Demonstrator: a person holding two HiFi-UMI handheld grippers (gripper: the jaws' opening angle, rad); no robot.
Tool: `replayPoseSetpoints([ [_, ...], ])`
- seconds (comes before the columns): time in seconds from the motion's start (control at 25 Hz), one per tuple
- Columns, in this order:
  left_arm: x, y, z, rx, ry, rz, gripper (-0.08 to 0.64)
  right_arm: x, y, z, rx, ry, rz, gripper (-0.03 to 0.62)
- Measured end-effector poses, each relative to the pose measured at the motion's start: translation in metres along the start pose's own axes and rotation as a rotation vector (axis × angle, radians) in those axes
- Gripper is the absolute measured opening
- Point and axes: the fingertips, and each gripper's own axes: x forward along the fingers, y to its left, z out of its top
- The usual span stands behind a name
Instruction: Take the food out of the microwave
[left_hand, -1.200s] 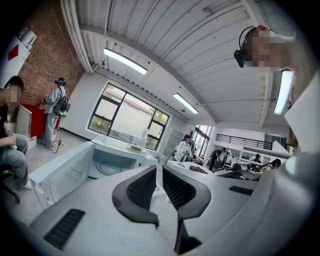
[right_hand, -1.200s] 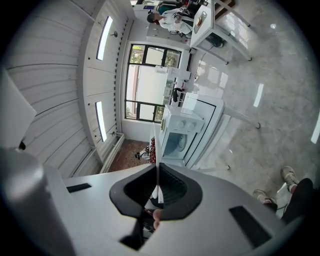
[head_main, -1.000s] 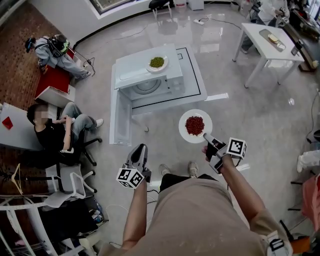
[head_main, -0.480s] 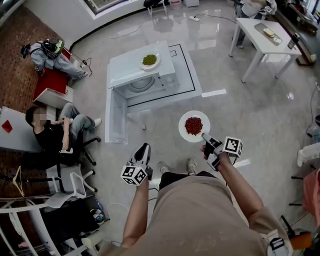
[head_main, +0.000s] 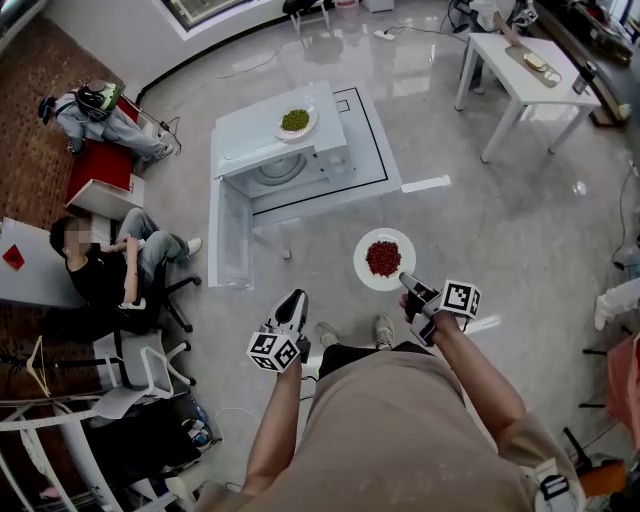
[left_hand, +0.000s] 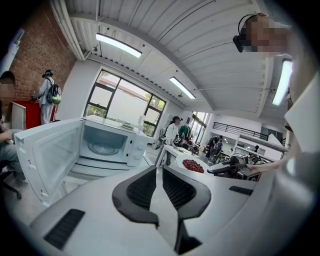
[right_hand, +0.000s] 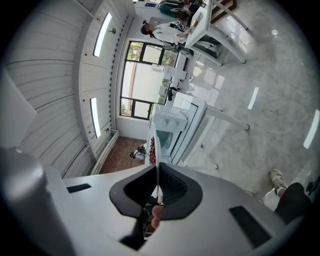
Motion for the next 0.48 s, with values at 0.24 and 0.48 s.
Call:
replayPoseSetpoints([
  [0.24, 0.0024, 0.0013, 0.0011, -0.004, -0.002, 0.004, 0.029, 0.0050, -0.0021, -0.0047, -0.027, 0.032, -0.034, 0.017],
  [0.48, 0.0018, 0.0030, 0.0078, 0.000, -0.015, 0.012, 0.029, 0.0077, -0.0039, -0.0019, -0.011, 0.030, -0.030, 0.017],
])
